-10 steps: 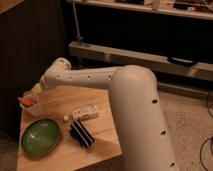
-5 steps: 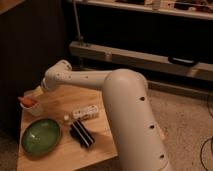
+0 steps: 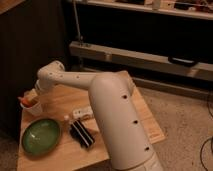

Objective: Pick up the ceramic cup

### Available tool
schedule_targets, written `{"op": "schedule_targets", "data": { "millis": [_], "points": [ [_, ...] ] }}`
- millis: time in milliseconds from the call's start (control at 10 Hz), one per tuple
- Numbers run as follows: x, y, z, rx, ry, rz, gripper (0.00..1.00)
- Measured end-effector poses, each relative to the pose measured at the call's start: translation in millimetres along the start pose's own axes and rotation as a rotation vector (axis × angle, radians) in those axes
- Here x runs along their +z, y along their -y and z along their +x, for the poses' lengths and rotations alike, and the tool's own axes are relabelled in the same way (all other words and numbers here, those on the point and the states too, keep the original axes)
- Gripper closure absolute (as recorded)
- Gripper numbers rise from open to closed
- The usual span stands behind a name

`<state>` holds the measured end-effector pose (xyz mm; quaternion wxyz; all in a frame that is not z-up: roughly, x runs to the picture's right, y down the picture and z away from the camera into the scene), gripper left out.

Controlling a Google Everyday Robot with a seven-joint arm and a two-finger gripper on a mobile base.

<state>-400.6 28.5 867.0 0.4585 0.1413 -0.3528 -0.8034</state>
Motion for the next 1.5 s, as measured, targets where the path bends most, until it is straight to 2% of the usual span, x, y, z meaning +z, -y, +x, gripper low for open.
{"op": "schedule_targets", "data": {
  "millis": [100,300,500,700,800,1200,1400,1500],
  "points": [
    [4,0,-3,0.002,0.013,0.002,0.28],
    [10,1,-15,0.016,0.029,0.013,0.51],
    [6,3,-22,0.024,0.027,0.018,0.7],
    [-11,10,-18,0.02,-0.004,0.028,0.92],
    [-20,14,-14,0.014,-0.016,0.032,0.98],
    [-101,47,22,-0.024,-0.102,0.04,1.0],
    [-139,52,26,-0.018,-0.159,0.039,1.0],
    [-158,52,24,-0.019,-0.202,0.05,1.0]
  ]
}}
